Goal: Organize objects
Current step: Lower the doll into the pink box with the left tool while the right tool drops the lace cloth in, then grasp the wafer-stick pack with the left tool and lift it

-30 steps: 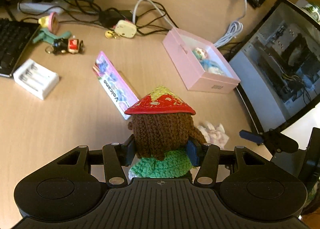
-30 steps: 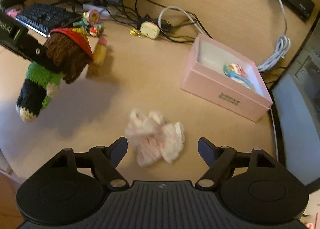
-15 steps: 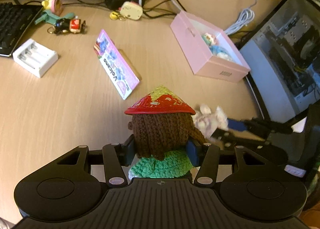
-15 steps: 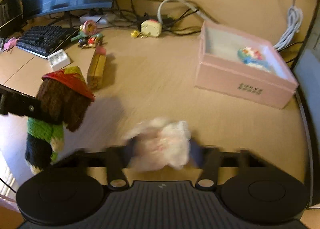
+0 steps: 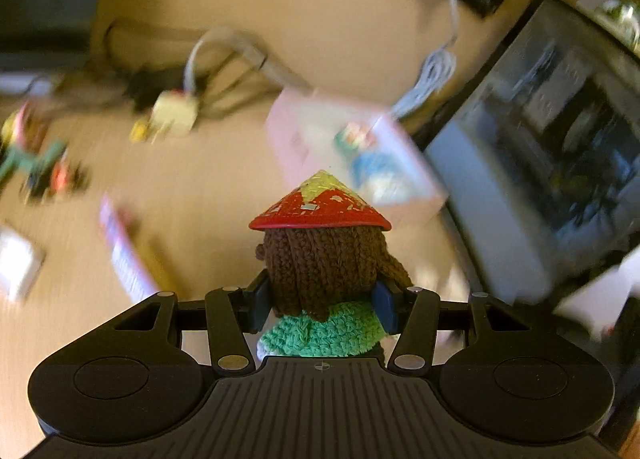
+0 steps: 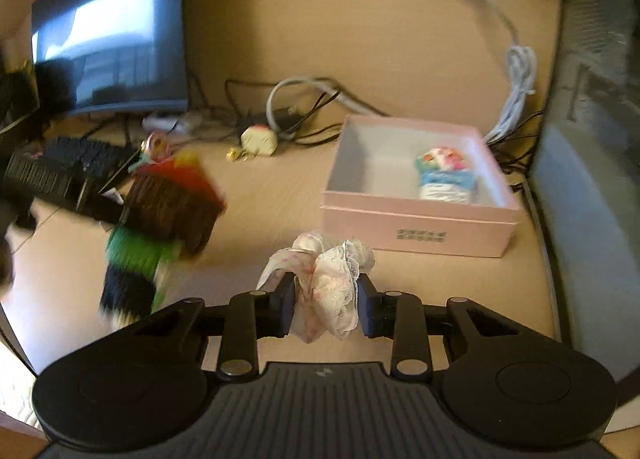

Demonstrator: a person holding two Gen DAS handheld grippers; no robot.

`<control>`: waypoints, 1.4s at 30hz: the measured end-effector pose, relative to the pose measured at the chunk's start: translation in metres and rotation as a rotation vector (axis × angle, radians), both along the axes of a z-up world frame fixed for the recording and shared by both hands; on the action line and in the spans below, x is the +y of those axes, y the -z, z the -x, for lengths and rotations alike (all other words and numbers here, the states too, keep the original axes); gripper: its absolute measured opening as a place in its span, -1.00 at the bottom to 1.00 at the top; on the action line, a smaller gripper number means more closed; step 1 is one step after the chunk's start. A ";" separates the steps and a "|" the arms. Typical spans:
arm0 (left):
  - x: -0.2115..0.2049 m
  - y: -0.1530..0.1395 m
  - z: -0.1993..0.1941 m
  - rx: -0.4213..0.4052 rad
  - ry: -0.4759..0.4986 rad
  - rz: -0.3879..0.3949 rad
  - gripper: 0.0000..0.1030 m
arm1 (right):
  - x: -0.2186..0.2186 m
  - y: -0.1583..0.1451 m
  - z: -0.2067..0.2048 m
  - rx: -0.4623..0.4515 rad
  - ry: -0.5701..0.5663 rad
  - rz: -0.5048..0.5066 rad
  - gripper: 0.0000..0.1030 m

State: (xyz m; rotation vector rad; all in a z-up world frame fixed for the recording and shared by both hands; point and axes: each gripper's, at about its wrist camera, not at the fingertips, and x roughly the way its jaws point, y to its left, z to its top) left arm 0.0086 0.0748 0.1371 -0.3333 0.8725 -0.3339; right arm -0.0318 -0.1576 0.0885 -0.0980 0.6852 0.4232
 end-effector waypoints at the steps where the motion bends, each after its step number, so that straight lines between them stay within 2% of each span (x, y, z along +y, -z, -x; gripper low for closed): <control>1: -0.005 -0.012 -0.011 -0.025 -0.004 0.000 0.09 | -0.006 0.000 0.002 -0.005 0.010 -0.008 -0.41; 7: -0.036 -0.072 -0.083 -0.188 -0.077 -0.007 0.11 | -0.032 0.006 0.010 -0.028 0.056 -0.051 -0.41; 10: -0.055 -0.077 -0.118 -0.200 -0.117 0.031 0.15 | -0.042 0.007 0.011 -0.032 0.071 -0.070 -0.41; 12: -0.066 -0.063 -0.139 -0.167 -0.129 0.050 0.16 | -0.048 0.008 0.010 -0.030 0.081 -0.069 -0.41; 16: -0.093 -0.005 -0.170 -0.038 -0.117 -0.005 0.13 | -0.054 0.012 0.013 -0.024 0.090 -0.061 -0.41; 19: -0.100 0.030 -0.179 0.029 -0.120 -0.037 0.08 | -0.056 0.015 0.011 -0.021 0.082 -0.056 -0.41; 21: -0.099 0.043 -0.180 0.038 -0.118 -0.059 0.07 | -0.056 0.017 0.009 -0.018 0.077 -0.053 -0.41; 23: -0.093 0.042 -0.171 -0.024 -0.136 -0.067 0.06 | -0.056 0.020 0.006 -0.015 0.074 -0.050 -0.41; 25: -0.081 0.033 -0.160 -0.083 -0.188 -0.033 0.06 | -0.056 0.020 0.003 -0.015 0.074 -0.048 -0.41; 28: -0.056 0.026 -0.137 -0.080 -0.218 0.045 0.06 | -0.056 0.018 -0.005 -0.023 0.075 -0.058 -0.41; 32: -0.024 0.037 -0.083 -0.043 -0.183 0.038 0.06 | -0.047 0.004 -0.031 -0.105 0.104 -0.020 -0.41; 35: -0.006 0.051 -0.032 -0.019 -0.175 0.000 0.06 | -0.038 -0.015 -0.069 -0.167 0.167 -0.034 -0.41; 37: 0.010 0.057 -0.001 -0.004 -0.201 -0.024 0.06 | -0.030 -0.021 -0.103 -0.176 0.203 -0.065 -0.41; 40: 0.034 0.066 0.044 0.033 -0.262 -0.050 0.06 | -0.017 -0.014 -0.161 -0.107 0.255 -0.115 -0.41; 42: 0.049 0.069 0.065 0.046 -0.308 -0.067 0.06 | -0.005 -0.002 -0.196 -0.072 0.295 -0.090 -0.41</control>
